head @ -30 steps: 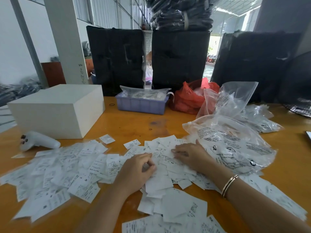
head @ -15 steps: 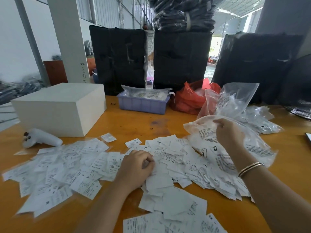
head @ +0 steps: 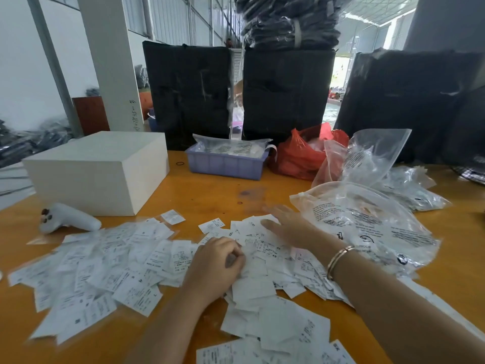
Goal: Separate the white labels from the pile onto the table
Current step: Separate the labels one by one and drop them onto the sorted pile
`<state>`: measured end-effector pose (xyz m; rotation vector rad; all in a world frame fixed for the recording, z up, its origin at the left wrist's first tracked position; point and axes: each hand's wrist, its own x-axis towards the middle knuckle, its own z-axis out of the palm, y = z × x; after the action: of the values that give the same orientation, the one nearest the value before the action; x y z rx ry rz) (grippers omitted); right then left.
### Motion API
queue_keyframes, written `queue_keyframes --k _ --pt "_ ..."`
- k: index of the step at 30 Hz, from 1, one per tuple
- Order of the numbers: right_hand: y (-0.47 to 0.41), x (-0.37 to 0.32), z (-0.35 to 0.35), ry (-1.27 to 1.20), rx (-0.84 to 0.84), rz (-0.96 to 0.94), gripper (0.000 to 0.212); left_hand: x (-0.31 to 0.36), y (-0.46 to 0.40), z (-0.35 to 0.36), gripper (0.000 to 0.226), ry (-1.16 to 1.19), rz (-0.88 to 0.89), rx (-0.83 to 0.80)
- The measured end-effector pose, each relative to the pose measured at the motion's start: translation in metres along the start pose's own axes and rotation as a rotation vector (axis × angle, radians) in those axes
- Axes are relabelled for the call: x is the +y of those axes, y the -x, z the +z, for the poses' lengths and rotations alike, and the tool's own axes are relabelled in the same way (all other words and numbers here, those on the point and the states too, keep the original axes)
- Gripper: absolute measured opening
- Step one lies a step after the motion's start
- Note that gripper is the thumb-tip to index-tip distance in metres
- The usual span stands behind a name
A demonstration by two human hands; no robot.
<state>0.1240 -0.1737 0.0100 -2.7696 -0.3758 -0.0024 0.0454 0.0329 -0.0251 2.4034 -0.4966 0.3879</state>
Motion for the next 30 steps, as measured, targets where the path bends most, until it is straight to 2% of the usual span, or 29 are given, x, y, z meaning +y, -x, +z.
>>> queue_keyframes --k 2,6,11,15,16,18,20,21,23,26,30 --pt "-0.008 0.006 0.015 -0.015 -0.051 0.051 0.053 -0.002 0.001 0.001 0.011 0.012 -0.01 -0.023" --pt "-0.004 0.011 0.032 0.203 -0.033 -0.009 0.053 -0.005 -0.002 0.003 0.013 0.025 -0.04 0.011" --pt "0.028 0.002 0.034 0.071 -0.073 -0.095 0.052 -0.003 -0.002 0.003 0.017 0.059 -0.06 0.033" --pt "0.058 -0.006 0.037 0.068 -0.095 -0.154 0.052 -0.003 0.001 0.002 0.015 0.042 -0.049 0.028" --pt "0.062 -0.007 0.034 0.014 -0.12 -0.149 0.052 -0.002 0.002 0.002 0.014 0.036 -0.041 0.035" --pt "0.067 -0.011 0.023 -0.245 -0.15 -0.081 0.05 0.0 0.003 0.0 0.011 0.022 -0.013 0.063" --pt "0.073 -0.014 0.006 -0.479 -0.054 -0.025 0.048 0.002 0.003 -0.001 0.009 0.015 0.018 0.094" --pt "0.079 -0.018 -0.002 -0.477 0.006 -0.037 0.048 0.002 0.003 -0.002 0.009 0.015 0.031 0.103" --pt "0.097 -0.024 -0.011 -0.293 0.04 -0.157 0.057 0.003 0.002 -0.003 0.011 0.011 0.044 0.107" --pt "0.127 -0.037 0.005 -0.009 -0.09 -0.398 0.073 0.003 0.001 -0.001 0.014 -0.008 0.041 0.11" --pt "0.138 -0.038 0.035 0.18 -0.182 -0.451 0.084 0.002 0.001 0.0 0.019 0.011 0.007 0.135"
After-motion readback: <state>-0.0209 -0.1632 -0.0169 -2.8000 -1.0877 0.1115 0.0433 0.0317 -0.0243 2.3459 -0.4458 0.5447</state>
